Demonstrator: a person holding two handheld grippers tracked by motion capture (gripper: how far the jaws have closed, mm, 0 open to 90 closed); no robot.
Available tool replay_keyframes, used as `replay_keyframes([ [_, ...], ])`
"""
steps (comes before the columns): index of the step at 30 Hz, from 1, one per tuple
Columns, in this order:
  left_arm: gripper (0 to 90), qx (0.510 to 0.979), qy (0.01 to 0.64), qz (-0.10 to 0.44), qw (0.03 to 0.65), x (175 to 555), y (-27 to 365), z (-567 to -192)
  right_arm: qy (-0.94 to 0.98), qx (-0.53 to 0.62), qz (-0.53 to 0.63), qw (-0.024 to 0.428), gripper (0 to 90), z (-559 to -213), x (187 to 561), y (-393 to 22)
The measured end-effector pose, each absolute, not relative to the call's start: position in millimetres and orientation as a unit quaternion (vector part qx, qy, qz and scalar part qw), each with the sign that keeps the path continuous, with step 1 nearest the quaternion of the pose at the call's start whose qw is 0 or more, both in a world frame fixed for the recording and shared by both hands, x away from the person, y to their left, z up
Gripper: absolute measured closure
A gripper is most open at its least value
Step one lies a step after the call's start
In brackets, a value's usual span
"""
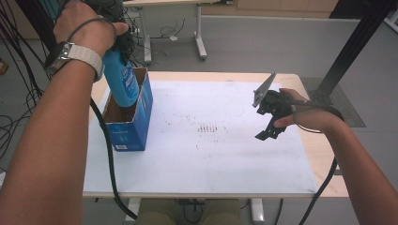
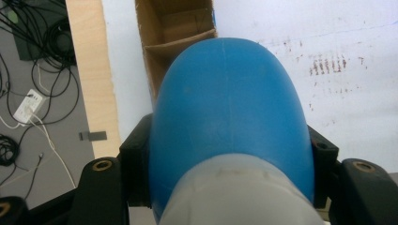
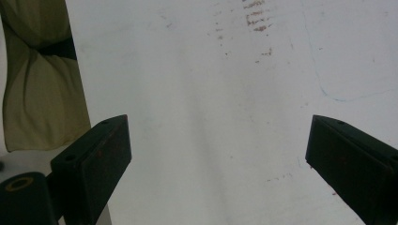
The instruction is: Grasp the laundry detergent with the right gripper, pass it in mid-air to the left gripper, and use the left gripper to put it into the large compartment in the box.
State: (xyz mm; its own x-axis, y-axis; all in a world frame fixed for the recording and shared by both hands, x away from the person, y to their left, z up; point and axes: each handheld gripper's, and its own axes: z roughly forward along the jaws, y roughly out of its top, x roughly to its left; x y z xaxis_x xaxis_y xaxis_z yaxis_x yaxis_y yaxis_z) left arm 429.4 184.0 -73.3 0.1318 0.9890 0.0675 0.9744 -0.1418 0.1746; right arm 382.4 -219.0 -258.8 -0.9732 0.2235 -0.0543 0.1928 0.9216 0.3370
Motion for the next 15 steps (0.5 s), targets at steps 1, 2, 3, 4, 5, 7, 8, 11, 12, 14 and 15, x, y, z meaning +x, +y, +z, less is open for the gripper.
replay_keyframes([
  [1,38.0,0.749,0.656,0.084,0.045,430.3,184.6,-73.8,0.979,0.106,0.168,0.046,6.9,-259.1,383.3,-219.2],
  [2,38.0,0.75,0.655,0.084,0.041,431.5,185.7,-74.3,0.979,0.107,0.167,0.045,6.9,-259.3,384.0,-219.4],
  [3,38.0,0.747,0.658,0.084,0.042,432.4,186.7,-74.6,0.979,0.108,0.166,0.045,6.8,-259.6,384.8,-219.6],
  [4,38.0,0.746,0.659,0.086,0.044,433.0,187.8,-74.7,0.979,0.108,0.167,0.045,6.8,-260.5,385.5,-219.9],
  [5,38.0,0.745,0.66,0.086,0.042,433.5,188.5,-74.8,0.979,0.109,0.165,0.044,6.8,-260.6,385.9,-220.0],
  [7,38.0,0.743,0.662,0.087,0.044,435.1,191.5,-75.8,0.979,0.109,0.166,0.044,6.8,-261.4,386.8,-220.1],
  [8,38.0,0.742,0.663,0.088,0.044,435.6,192.6,-76.5,0.979,0.109,0.166,0.043,6.8,-261.6,387.1,-219.9],
  [11,38.0,0.74,0.665,0.092,0.044,437.9,195.9,-80.1,0.979,0.11,0.167,0.042,6.8,-262.9,387.8,-219.4],
  [12,38.0,0.741,0.664,0.092,0.043,438.7,196.7,-81.4,0.979,0.111,0.168,0.042,6.8,-263.6,388.2,-219.4],
  [14,38.0,0.74,0.664,0.096,0.043,440.9,198.3,-86.2,0.979,0.112,0.168,0.042,6.7,-264.5,388.8,-219.7],
  [15,38.0,0.741,0.663,0.096,0.042,441.8,198.9,-87.9,0.979,0.113,0.168,0.041,6.7,-264.8,389.1,-219.9],
])
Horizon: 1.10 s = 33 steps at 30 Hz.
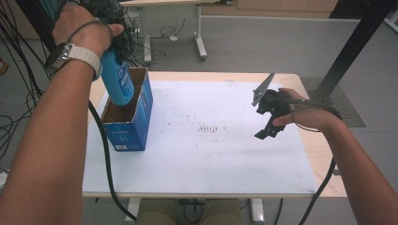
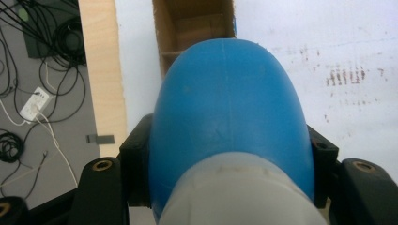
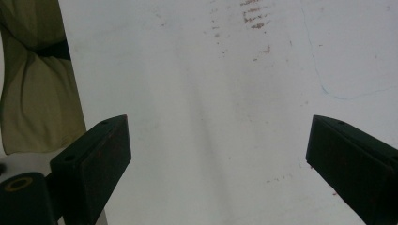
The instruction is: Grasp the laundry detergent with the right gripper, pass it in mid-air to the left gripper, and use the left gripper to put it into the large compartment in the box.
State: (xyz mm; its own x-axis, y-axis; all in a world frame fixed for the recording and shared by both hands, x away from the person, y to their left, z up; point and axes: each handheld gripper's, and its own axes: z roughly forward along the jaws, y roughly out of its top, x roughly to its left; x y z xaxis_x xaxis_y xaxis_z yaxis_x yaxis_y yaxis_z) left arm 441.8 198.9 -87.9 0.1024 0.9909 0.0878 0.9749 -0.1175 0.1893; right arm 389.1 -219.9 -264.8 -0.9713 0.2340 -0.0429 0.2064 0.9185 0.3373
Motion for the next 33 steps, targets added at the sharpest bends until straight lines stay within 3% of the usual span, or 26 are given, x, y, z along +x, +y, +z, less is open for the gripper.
replay_keyframes([
  [33,38.0,0.756,0.647,0.093,0.04,460.0,211.1,-160.0,0.976,0.131,0.169,0.04,6.7,-273.6,397.6,-221.8],
])
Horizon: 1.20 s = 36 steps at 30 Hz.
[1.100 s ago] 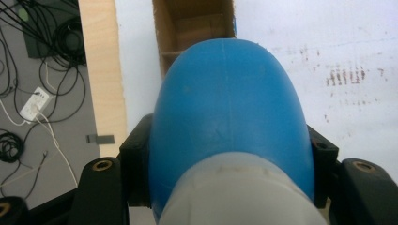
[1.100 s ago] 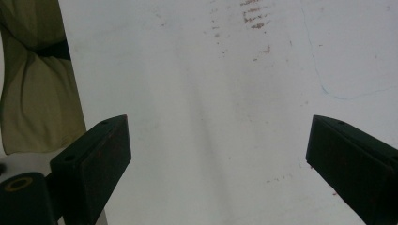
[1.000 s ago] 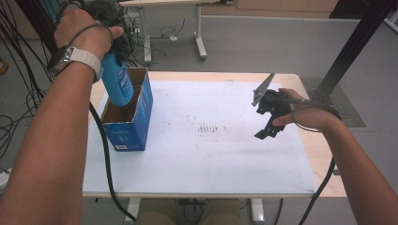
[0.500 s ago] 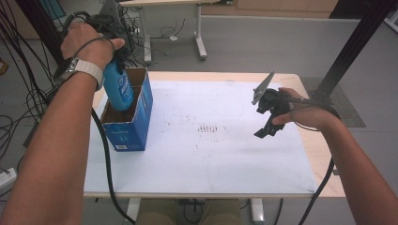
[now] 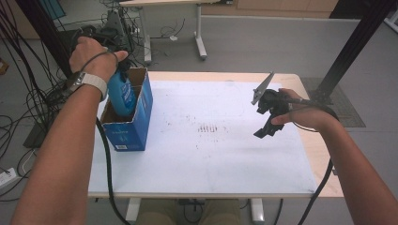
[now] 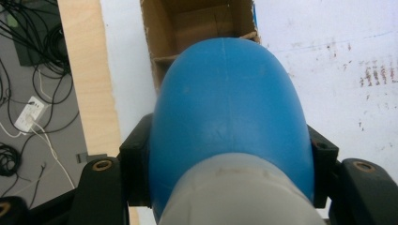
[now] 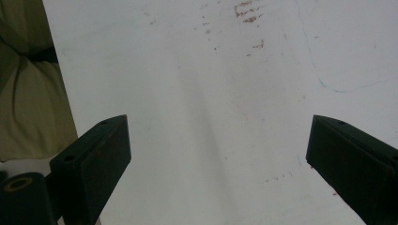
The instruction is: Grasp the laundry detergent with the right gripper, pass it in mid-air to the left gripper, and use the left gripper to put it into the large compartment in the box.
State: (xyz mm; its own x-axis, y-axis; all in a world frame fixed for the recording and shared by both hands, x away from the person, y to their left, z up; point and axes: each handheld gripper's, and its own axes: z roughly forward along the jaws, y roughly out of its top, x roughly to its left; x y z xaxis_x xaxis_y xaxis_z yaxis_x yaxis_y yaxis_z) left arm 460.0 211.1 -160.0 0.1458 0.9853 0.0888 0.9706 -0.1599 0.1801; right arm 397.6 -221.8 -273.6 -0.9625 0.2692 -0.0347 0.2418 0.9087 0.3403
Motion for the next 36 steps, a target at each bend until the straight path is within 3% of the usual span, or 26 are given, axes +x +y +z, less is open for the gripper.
replay_keyframes([
  [36,37.9,0.764,0.638,0.087,0.041,460.4,216.4,-234.6,0.977,0.131,0.163,0.03,6.4,-284.2,398.6,-217.4],
])
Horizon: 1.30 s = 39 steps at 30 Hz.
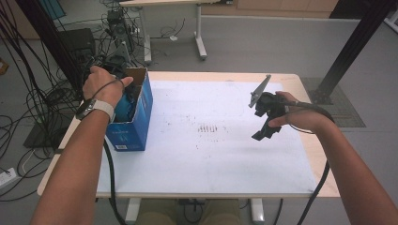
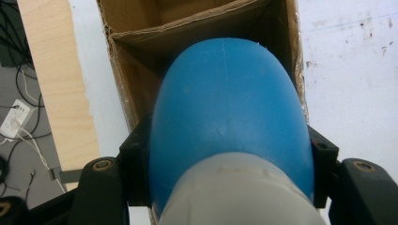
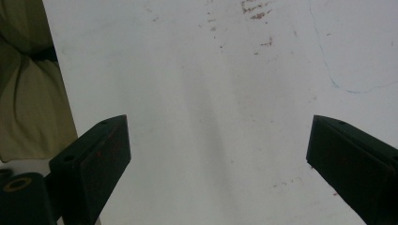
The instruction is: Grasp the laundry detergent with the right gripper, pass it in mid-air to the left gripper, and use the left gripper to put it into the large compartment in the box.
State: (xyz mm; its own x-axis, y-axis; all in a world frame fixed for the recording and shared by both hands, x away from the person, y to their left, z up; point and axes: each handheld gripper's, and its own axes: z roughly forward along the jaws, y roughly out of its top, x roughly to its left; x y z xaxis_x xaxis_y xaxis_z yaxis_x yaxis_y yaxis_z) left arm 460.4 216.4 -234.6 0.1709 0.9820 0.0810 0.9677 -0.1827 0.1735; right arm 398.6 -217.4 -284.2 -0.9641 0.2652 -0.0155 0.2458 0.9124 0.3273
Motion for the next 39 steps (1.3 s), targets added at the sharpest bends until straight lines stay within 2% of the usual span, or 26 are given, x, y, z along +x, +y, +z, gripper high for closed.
replay_keyframes([
  [39,37.9,0.766,0.638,0.073,0.028,461.6,223.0,-271.7,0.978,0.132,0.163,0.022,6.5,-290.0,399.6,-215.7],
])
